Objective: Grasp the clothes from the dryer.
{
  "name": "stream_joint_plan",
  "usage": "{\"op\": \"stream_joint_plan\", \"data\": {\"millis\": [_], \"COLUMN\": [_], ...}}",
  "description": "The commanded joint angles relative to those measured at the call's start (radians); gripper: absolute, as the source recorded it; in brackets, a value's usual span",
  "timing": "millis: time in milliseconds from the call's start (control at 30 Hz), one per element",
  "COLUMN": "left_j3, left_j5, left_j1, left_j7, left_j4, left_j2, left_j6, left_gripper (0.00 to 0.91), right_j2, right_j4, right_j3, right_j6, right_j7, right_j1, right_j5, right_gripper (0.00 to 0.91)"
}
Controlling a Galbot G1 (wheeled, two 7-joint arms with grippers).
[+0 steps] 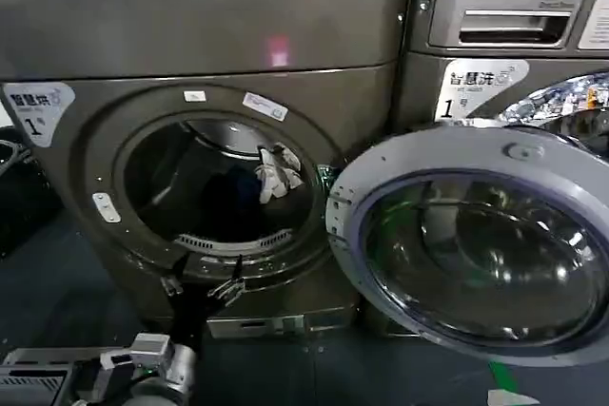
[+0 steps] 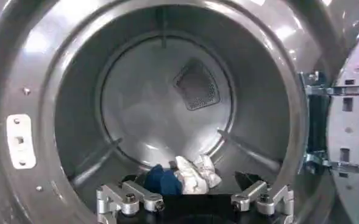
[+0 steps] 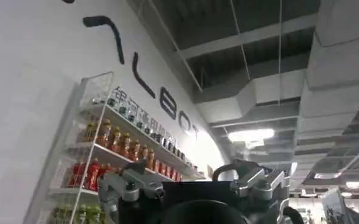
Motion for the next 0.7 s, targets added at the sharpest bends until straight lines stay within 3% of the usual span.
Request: {"op": "stream_joint_plan", "data": {"millis": [33,700], "left_j3": [0.001,-0.004], "left_j5": [0.0,0.003], "left_j1": [0.003,0.012], "left_j7": [0.001,0.002], "left_j4": [-0.006,-0.015], "left_j2": [0.002,-0.001], "left_j6": [0.001,-0.001], "left_gripper": [0.907,0.907], "right_j2": [0.001,0.002], "right_j4": [0.002,0.001], "right_j3": [0.001,0.002], "right_j6": [0.0,0.005], "right_j7": [0.0,-0.005], "right_j1": [-0.002,0.0], "right_j5": [0.001,0.002], "right_gripper": [0.907,0.907]}}
